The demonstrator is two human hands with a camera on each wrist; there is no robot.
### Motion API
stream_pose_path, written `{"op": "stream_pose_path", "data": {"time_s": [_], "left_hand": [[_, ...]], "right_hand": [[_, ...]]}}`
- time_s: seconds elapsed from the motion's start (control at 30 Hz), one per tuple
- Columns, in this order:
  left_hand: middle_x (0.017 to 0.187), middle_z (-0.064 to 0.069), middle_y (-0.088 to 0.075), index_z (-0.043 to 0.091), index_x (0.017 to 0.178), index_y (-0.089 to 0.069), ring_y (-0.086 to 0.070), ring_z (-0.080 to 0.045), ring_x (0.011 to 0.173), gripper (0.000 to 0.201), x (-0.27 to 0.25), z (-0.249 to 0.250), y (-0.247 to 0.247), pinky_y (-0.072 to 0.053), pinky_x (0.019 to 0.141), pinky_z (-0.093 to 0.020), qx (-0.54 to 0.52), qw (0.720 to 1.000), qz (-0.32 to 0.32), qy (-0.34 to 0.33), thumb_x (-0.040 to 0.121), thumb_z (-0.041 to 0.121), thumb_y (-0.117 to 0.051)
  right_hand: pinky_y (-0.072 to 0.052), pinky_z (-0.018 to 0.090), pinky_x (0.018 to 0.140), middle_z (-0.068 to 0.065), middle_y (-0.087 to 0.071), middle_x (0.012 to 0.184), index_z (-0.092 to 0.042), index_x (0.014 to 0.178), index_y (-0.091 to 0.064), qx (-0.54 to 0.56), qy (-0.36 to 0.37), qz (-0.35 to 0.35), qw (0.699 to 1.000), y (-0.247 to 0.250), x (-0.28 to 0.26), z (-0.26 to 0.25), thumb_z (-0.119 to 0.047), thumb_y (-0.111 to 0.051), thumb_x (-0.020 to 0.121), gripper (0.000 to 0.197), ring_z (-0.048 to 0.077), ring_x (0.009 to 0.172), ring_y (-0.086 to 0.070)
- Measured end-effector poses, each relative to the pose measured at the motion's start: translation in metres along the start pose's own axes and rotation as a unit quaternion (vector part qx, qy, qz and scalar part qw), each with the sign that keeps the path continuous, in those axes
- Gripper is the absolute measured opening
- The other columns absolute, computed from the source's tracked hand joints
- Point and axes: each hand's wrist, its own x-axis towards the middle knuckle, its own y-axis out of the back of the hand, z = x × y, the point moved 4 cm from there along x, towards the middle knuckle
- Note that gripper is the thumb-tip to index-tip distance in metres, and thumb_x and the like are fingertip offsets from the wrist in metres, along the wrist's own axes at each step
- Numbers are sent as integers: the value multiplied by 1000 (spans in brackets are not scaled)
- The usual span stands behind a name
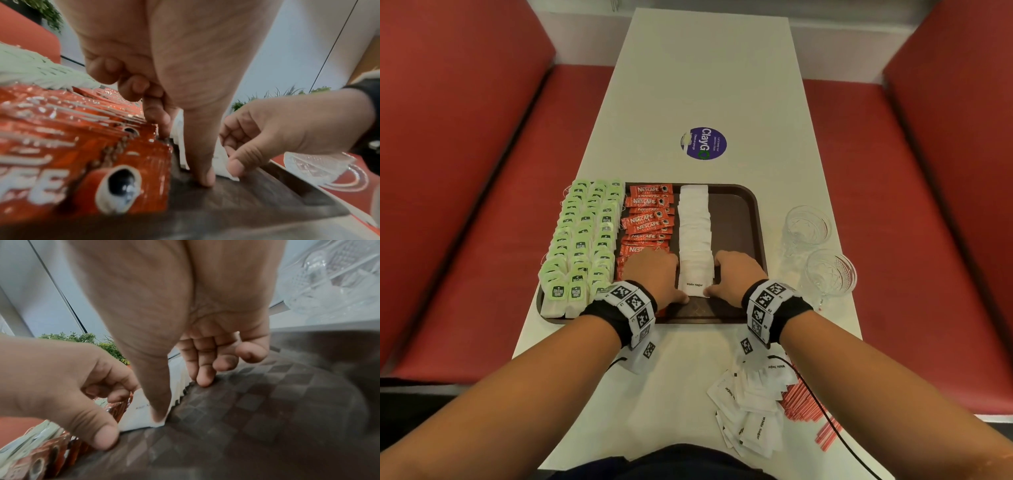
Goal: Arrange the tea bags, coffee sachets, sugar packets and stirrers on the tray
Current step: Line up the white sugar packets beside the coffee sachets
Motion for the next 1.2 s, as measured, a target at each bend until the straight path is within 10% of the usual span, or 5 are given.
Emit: {"op": "stream_pose_path", "data": {"time_s": [0.57,0.7,0.9,1.2], "left_hand": [[107,-6,-65,16,112,-65,-61,-25,100,48,-8,16,19,-51,82,-38,21,998,52,-7,90,58,-57],[111,-3,-64,20,119,-63,-61,-25,103,40,-32,42,24,-51,84,-38,-80,988,75,-107,94,50,-55],[107,2,-60,24,110,-65,-61,-21,98,31,-61,96,-3,-48,79,-33,-50,959,-22,-278,93,49,-58],[110,0,-58,23,123,-59,-60,-23,101,68,-75,149,-33,-51,82,-37,10,950,-76,-303,76,71,-65]], "right_hand": [[-47,34,88,10,-64,120,-10,126,-55,-26,-5,-11,1000,14,-11,-4,-36,-60,97,39,29,112,-61],[-46,35,102,8,-63,130,-14,139,-53,12,11,16,1000,26,-43,15,-29,-62,95,47,27,121,-58],[-47,25,77,-7,-64,98,-19,113,-65,35,-2,-28,999,19,-101,47,-24,-76,84,31,13,89,-60],[-49,32,92,-4,-64,122,-23,128,-59,-40,-12,-75,996,-17,-149,74,-31,-81,77,57,19,109,-60]]}}
